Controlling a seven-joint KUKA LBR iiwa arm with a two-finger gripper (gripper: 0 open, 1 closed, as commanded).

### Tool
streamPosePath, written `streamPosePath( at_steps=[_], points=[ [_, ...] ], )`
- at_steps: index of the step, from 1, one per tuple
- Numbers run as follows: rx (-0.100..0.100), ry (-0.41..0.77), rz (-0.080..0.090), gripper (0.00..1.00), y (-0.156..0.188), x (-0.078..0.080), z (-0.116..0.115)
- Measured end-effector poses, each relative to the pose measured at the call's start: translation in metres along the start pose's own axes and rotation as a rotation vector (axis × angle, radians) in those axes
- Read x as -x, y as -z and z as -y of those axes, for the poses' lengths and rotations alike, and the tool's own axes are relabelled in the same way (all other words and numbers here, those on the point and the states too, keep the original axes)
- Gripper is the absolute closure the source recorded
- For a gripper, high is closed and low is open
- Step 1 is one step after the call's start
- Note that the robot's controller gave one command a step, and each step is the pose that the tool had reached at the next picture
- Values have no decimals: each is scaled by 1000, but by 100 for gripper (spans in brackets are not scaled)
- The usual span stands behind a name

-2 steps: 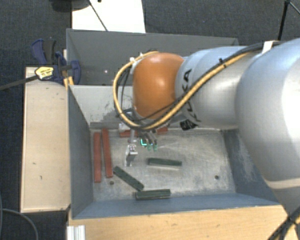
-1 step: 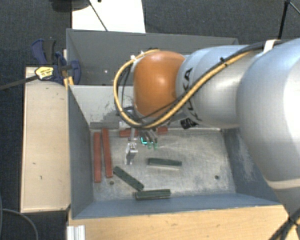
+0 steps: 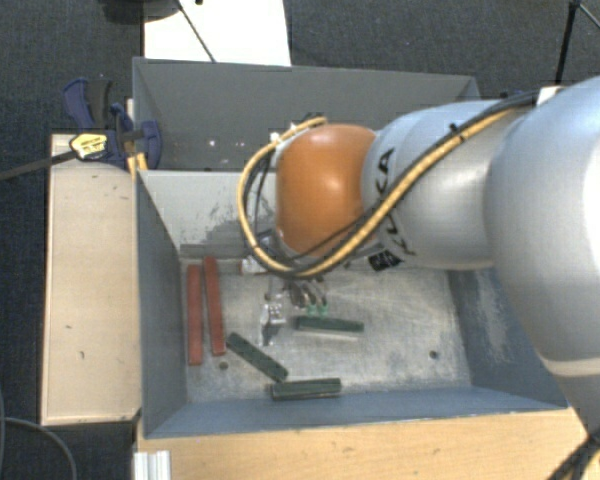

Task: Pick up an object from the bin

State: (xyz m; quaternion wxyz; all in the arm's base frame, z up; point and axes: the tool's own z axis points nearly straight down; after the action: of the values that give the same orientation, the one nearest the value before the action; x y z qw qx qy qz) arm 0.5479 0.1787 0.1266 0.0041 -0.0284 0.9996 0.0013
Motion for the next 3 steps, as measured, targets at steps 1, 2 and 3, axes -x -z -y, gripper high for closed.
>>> streamPosePath(
  at_steps=[1,2,3],
  points=[
    [-2,56,-14,0,17,-30,29],
    [-2,56,-8,0,24,-33,35],
    [2,229,-3,0,-16,-37,26]
  ],
)
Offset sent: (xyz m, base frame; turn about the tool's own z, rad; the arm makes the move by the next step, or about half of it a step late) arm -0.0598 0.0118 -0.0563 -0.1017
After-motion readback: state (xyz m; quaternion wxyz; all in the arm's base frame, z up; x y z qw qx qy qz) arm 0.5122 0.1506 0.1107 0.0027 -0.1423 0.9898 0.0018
